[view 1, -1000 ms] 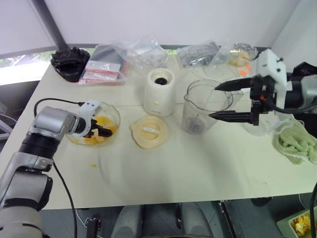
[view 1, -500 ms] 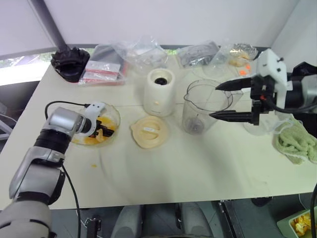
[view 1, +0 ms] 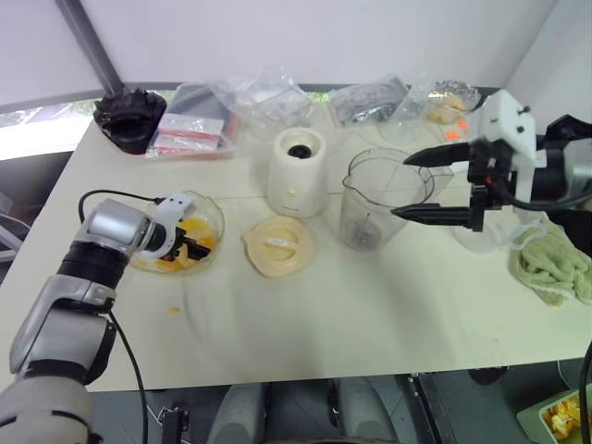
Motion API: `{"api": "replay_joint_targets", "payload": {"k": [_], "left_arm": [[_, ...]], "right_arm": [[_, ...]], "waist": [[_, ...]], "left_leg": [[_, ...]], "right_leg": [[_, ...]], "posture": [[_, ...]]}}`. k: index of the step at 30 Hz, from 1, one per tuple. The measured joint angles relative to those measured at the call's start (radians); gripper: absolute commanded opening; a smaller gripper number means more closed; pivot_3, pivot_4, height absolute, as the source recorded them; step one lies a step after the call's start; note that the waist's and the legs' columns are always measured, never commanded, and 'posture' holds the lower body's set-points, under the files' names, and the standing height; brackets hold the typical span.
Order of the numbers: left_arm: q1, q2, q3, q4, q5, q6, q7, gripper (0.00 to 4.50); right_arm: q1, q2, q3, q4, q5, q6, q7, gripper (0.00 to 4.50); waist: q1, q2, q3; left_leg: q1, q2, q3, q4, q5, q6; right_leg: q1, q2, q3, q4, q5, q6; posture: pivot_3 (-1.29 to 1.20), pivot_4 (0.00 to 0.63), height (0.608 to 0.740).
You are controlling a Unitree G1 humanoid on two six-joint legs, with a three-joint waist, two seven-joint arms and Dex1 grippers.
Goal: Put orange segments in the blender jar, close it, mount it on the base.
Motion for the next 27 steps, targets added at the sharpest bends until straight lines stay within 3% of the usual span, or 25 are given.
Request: {"api": "replay_joint_targets", "payload": {"k": [9, 13, 19, 27], "left_arm": [[0.012, 0.001, -0.015, -0.025, 0.034, -0.027, -0.003, 4.5], [0.017, 0.0, -0.023, -0.025, 0.047, -0.045, -0.011, 3.17], [0.033, -0.001, -0.028, -0.032, 0.059, -0.057, -0.03, 0.08], [0.037, -0.003, -0.027, -0.04, 0.066, -0.057, -0.039, 0.03]], "right_arm": [[0.0, 0.003, 0.0, 0.0, -0.005, -0.001, -0.013, 4.45], [0.0, 0.003, 0.0, 0.0, -0.005, -0.001, -0.02, 4.5], [0.002, 0.003, 0.0, -0.001, -0.005, -0.001, -0.024, 4.5], [0.004, 0.003, 0.0, -0.002, -0.004, -0.001, -0.031, 4.5]], "waist": [[0.001, 0.0, 0.0], [0.001, 0.0, 0.0], [0.001, 0.0, 0.0], [-0.001, 0.0, 0.0]], "left_leg": [[0.0, 0.0, 0.0, 0.0, 0.0, 0.0], [0.0, 0.0, 0.0, 0.0, 0.0, 0.0], [0.0, 0.0, 0.0, 0.001, 0.0, 0.0], [0.001, 0.0, 0.0, 0.001, 0.0, 0.0]], "right_leg": [[0.0, 0.0, 0.0, 0.0, 0.0, 0.0], [0.0, 0.0, 0.0, 0.0, 0.0, 0.0], [0.0, 0.0, 0.0, 0.001, 0.0, 0.0], [0.0, 0.0, 0.0, 0.002, 0.0, 0.0]], "posture": [[0.0, 0.15, 0.74], [0.0, 0.15, 0.74], [0.0, 0.15, 0.74], [0.0, 0.15, 0.74]]}}
